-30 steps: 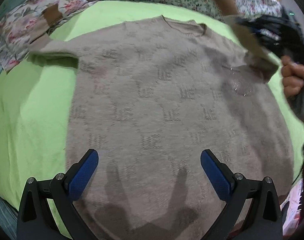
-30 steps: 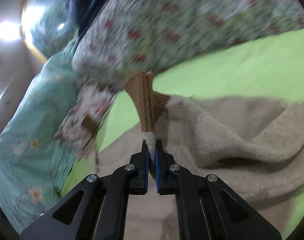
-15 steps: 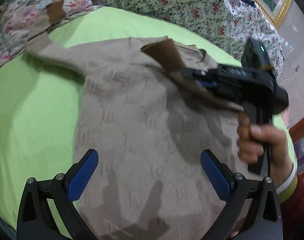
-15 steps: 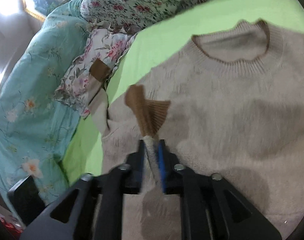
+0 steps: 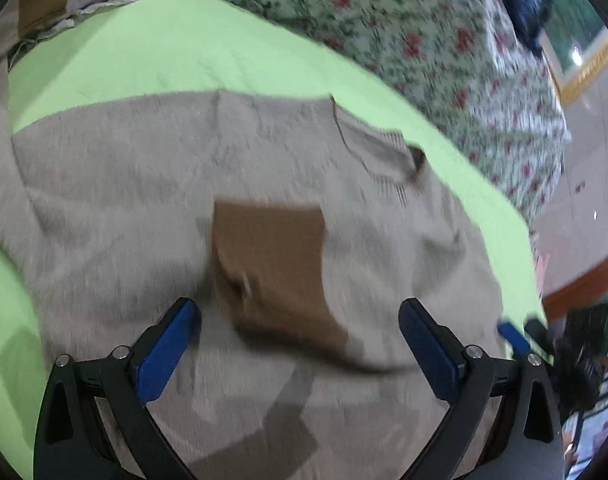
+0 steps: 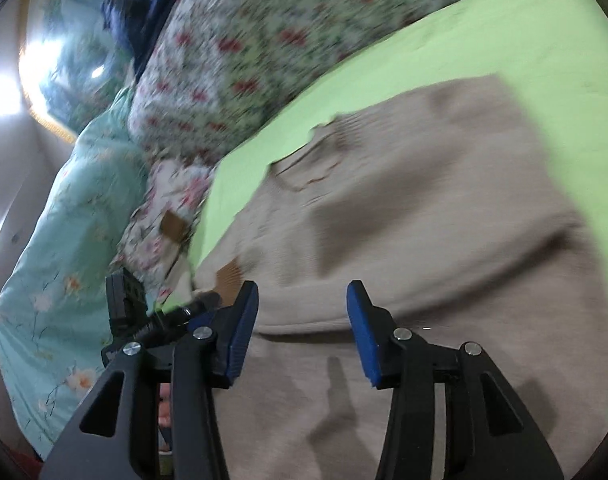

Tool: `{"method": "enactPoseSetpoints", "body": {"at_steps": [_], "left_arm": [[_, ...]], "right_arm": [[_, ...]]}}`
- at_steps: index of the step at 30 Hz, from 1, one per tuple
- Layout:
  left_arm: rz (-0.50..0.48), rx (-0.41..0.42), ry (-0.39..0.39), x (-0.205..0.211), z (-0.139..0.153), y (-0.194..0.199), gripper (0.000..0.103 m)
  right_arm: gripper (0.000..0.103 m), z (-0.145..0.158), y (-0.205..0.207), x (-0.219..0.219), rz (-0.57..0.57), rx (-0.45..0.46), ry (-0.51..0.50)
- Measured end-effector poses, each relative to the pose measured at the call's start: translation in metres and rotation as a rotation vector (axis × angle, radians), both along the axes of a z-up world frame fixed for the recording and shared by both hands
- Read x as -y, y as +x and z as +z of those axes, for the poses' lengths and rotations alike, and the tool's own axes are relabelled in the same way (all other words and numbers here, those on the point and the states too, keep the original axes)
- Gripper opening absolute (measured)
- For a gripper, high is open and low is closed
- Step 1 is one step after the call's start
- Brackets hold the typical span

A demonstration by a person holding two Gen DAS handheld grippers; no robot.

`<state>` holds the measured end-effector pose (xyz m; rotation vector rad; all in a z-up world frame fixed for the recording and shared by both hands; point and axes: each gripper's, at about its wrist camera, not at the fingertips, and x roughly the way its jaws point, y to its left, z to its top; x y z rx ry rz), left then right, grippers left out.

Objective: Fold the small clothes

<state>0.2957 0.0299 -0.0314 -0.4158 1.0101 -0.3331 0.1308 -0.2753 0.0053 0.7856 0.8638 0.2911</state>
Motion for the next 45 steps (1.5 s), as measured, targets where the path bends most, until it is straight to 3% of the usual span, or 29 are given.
{"method": "enactPoseSetpoints", "body": {"at_steps": [1,2,3,4,8,14,18,23,24,25,29,33,36,39,42,45], "left_arm": [[0.009,0.015,-0.012,-0.002,-0.002,0.005,0.08],[0.006,0.019,-0.012,-0.002,-0.004,0.008,0.053],[-0.004,0.015,-0.005,-0.001,-0.005,0.012,0.038],[-0.018,0.013,-0.008,-0.001,-0.005,0.011,0.008],[-0.016,0.116,0.01,-0.011,0.011,-0.013,0.008],[-0.036,0.035,0.019,-0.022,-0.012,-0.015,0.019],[-0.05,0.057,0.061,-0.017,-0.01,-0.019,0.017],[-0.085,0.058,0.123,-0.007,-0.011,-0.018,0.016],[-0.089,0.066,0.135,-0.005,-0.01,-0.018,0.012],[-0.104,0.078,0.153,-0.001,-0.007,-0.017,0.007],[-0.087,0.18,0.182,0.006,0.014,-0.024,0.006],[-0.096,0.147,0.244,0.013,0.001,-0.02,0.006],[-0.103,0.14,0.257,0.013,-0.003,-0.021,0.007],[-0.102,0.148,0.264,0.013,-0.004,-0.024,0.007],[-0.103,0.14,0.282,0.015,-0.007,-0.025,0.007],[-0.09,0.128,0.279,0.009,-0.007,-0.029,0.01]], "right_arm": [[0.048,0.0,-0.004,0.009,-0.025,-0.002,-0.009],[0.048,0.001,-0.008,0.018,-0.052,-0.002,-0.017],[0.048,0.003,-0.01,0.026,-0.072,0.001,-0.022],[0.048,0.005,-0.014,0.035,-0.092,0.003,-0.028],[0.049,0.015,-0.02,0.062,-0.161,0.009,-0.1],[0.052,0.01,0.005,0.086,-0.21,-0.04,-0.224],[0.058,-0.01,0.042,0.091,-0.193,-0.123,-0.316],[0.056,-0.048,0.077,0.094,-0.142,-0.229,-0.338],[0.046,-0.046,0.079,0.091,-0.121,-0.215,-0.359],[0.009,-0.043,0.081,0.086,-0.088,-0.203,-0.377],[0.009,-0.01,0.063,0.091,-0.149,-0.1,-0.436],[0.01,-0.028,0.066,0.093,-0.155,-0.171,-0.455],[0.025,-0.032,0.064,0.092,-0.191,-0.228,-0.476],[0.03,-0.004,0.045,0.079,-0.26,-0.139,-0.526],[0.045,0.003,0.043,0.048,-0.114,-0.079,-0.475],[0.045,-0.022,0.048,0.034,-0.038,-0.18,-0.511]]}}
